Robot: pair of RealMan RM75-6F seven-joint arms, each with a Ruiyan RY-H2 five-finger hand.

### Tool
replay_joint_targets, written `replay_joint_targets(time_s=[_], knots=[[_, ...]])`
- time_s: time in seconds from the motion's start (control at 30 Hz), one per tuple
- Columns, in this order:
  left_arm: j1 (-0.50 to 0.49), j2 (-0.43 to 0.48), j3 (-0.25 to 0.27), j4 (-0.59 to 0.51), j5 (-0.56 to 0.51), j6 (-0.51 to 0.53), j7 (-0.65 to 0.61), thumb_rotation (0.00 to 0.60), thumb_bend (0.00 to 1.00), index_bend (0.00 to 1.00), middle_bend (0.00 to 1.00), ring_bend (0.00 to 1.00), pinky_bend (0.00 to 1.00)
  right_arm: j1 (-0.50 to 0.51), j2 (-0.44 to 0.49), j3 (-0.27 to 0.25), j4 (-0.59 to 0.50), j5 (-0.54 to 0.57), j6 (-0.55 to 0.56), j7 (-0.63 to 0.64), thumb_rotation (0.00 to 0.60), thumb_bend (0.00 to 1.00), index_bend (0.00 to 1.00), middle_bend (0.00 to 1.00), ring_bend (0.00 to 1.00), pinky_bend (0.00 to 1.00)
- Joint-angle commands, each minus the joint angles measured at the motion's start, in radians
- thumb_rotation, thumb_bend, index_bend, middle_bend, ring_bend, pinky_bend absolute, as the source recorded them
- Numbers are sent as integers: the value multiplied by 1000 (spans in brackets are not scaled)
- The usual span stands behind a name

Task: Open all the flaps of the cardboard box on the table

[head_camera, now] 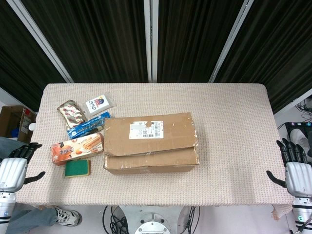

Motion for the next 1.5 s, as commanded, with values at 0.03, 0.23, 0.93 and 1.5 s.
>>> replay_joint_targets(time_s=[0.03, 0.23, 0.93, 1.5], knots=[[0, -1, -2, 2, 6, 8, -5, 600, 0, 178, 182, 196, 283, 4, -2, -3, 7, 3, -11, -10, 600, 96, 0, 0, 0, 0], [3, 4, -1, 10, 6, 10, -15, 600, 0, 176, 182, 196, 283, 2, 0, -4, -1, -1, -2, -19, 600, 97, 0, 0, 0, 0], [-52, 67, -20, -79, 79, 3, -35, 600, 0, 175, 182, 196, 283, 9, 18, 6, -27, 17, -12, -39, 600, 97, 0, 0, 0, 0], [-265, 224, -116, -441, 202, -136, 10, 600, 0, 176, 192, 196, 283, 5, 8, 1, -14, 37, -26, -37, 600, 98, 0, 0, 0, 0]])
